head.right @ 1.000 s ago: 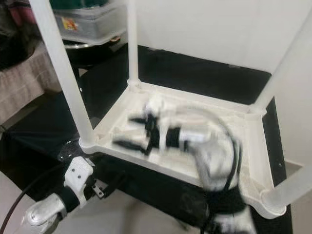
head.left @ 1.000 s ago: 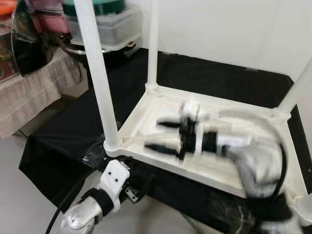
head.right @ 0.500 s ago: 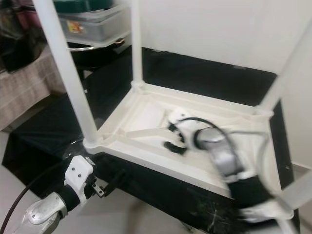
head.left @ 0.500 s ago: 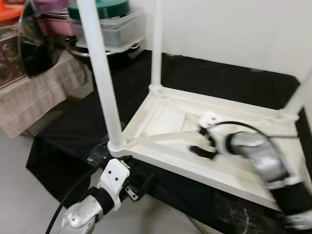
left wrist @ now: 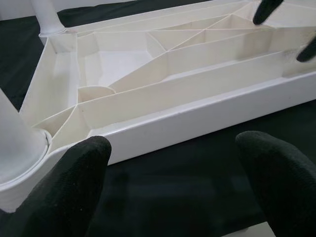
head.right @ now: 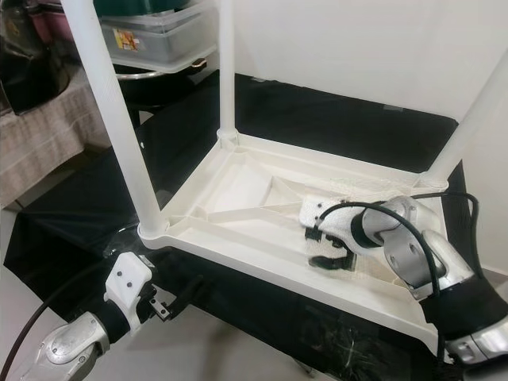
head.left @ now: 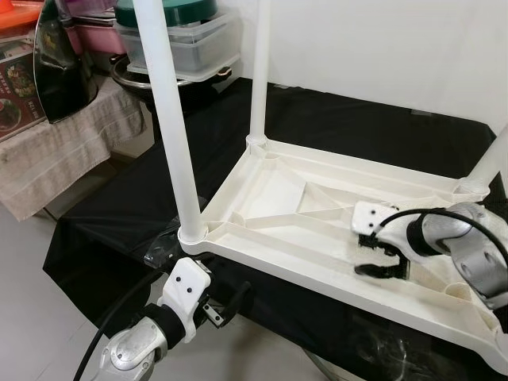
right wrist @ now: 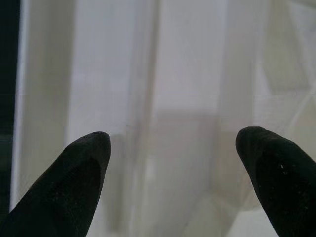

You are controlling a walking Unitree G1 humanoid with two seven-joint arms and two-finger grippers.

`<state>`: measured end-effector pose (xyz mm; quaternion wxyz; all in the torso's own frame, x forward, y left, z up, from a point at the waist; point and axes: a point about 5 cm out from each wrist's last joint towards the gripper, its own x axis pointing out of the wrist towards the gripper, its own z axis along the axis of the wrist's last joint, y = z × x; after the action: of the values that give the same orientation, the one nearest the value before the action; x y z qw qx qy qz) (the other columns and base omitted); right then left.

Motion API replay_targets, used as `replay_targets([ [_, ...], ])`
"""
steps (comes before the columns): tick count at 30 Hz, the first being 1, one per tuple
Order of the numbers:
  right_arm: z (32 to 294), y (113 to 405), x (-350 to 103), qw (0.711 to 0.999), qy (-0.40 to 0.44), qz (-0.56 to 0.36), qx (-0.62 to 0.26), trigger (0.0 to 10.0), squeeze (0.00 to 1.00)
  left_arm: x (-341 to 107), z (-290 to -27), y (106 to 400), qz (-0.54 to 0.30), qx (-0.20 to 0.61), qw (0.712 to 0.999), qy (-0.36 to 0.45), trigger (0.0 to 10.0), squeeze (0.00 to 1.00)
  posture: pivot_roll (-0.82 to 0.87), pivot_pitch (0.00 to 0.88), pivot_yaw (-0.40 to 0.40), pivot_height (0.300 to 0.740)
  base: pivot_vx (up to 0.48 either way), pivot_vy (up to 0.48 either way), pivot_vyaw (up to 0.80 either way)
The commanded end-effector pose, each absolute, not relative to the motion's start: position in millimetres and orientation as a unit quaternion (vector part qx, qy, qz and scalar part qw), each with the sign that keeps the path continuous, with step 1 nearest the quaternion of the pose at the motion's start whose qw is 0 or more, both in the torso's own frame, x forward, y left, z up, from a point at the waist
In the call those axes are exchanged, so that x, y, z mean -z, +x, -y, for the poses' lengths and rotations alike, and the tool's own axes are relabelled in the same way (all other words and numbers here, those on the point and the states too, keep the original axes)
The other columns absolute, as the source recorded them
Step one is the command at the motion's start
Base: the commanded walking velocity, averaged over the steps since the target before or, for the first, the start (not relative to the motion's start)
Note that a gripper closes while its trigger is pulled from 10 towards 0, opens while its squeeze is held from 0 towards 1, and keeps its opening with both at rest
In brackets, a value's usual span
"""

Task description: Building children table

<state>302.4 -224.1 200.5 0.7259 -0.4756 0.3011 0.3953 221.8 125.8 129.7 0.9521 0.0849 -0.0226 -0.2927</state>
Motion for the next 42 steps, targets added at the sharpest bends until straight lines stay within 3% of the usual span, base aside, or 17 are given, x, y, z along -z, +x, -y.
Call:
replay_targets([
  [1,222,299,-192,0.71,-0.482,-0.311,-0.409,10.0,0.0,-128,-127,220,0.014,0.297,0.951,0.091,10.0,0.0,-0.02,0.087,-0.024,0.74,0.0,0.0,0.0],
  [7,216,292,-182,0.693,-0.472,-0.322,-0.44,10.0,0.0,-128,-126,219,0.014,0.297,0.951,0.091,10.0,0.0,-0.02,0.089,-0.025,0.74,0.0,0.0,0.0],
  [11,208,275,-172,0.653,-0.445,-0.337,-0.511,10.0,0.0,-127,-126,219,0.012,0.297,0.95,0.091,10.0,0.0,-0.02,0.089,-0.026,0.74,0.0,0.0,0.0],
  [20,198,265,-176,0.64,-0.405,-0.324,-0.567,10.0,0.0,-126,-126,219,0.012,0.297,0.95,0.09,10.0,0.0,-0.02,0.09,-0.028,0.74,0.0,0.0,0.0],
  [24,199,272,-176,0.657,-0.412,-0.318,-0.546,10.0,0.0,-126,-127,219,0.012,0.297,0.951,0.091,10.0,0.0,-0.02,0.089,-0.027,0.74,0.0,0.0,0.0],
  [32,206,297,-205,0.727,-0.438,-0.242,-0.471,10.0,0.0,-125,-127,219,0.011,0.293,0.951,0.092,10.0,0.0,-0.02,0.085,-0.025,0.74,0.0,0.0,0.0],
  [38,201,299,-231,0.748,-0.429,-0.186,-0.472,10.0,0.0,-126,-130,221,0.011,0.282,0.955,0.091,10.0,0.0,-0.01,0.076,-0.025,0.74,0.0,0.0,0.0],
  [42,177,284,-249,0.745,-0.37,-0.114,-0.543,10.0,0.0,-126,-136,224,0.002,0.249,0.965,0.078,10.0,0.0,-0.02,0.071,-0.024,0.74,0.0,0.0,0.0],
])
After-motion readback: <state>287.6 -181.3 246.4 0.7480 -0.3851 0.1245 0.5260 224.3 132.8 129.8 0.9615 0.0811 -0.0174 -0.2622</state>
